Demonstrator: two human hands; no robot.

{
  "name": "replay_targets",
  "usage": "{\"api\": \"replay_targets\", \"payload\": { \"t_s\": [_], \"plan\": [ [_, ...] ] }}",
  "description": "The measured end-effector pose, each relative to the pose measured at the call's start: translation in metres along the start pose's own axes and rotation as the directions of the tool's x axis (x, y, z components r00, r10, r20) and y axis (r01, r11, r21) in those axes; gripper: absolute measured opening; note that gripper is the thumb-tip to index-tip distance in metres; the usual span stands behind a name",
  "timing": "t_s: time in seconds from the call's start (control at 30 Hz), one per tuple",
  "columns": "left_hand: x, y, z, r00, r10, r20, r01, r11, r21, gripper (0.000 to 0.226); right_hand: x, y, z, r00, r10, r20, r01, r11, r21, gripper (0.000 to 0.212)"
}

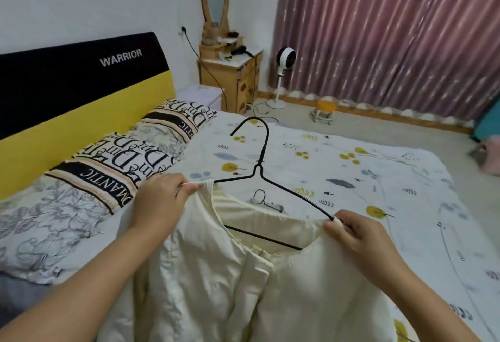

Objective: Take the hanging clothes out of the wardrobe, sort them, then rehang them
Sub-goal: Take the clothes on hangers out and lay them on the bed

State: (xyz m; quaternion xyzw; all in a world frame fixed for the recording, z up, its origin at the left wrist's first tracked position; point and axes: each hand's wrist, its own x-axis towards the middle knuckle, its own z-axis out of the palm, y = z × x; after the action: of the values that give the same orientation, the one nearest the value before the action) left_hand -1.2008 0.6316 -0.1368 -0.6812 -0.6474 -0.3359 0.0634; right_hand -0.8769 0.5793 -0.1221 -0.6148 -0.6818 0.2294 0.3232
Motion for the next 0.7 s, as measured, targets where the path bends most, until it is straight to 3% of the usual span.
{"api": "replay_targets", "payload": {
  "t_s": [0.17, 0.5, 0.7],
  "plan": [
    [0.051, 0.002, 0.075, 0.998, 0.009, 0.055, -0.011, 0.999, 0.034, 0.030, 0.068, 0.052, 0.012, 0.998, 0.062, 0.004, -0.062, 0.997, -0.037, 0.041],
    [0.129, -0.013, 0.258, 0.962, -0.106, 0.250, 0.015, 0.940, 0.341, 0.032, 0.227, 0.185, 0.087, 0.973, 0.231, 0.018, -0.205, 0.894, -0.400, 0.042],
    [0.138, -0.037, 0.372, 0.891, -0.174, 0.419, 0.001, 0.925, 0.381, 0.037, 0.288, 0.260, 0.153, 0.931, 0.353, 0.090, -0.260, 0.818, -0.514, 0.019]
  ]
}}
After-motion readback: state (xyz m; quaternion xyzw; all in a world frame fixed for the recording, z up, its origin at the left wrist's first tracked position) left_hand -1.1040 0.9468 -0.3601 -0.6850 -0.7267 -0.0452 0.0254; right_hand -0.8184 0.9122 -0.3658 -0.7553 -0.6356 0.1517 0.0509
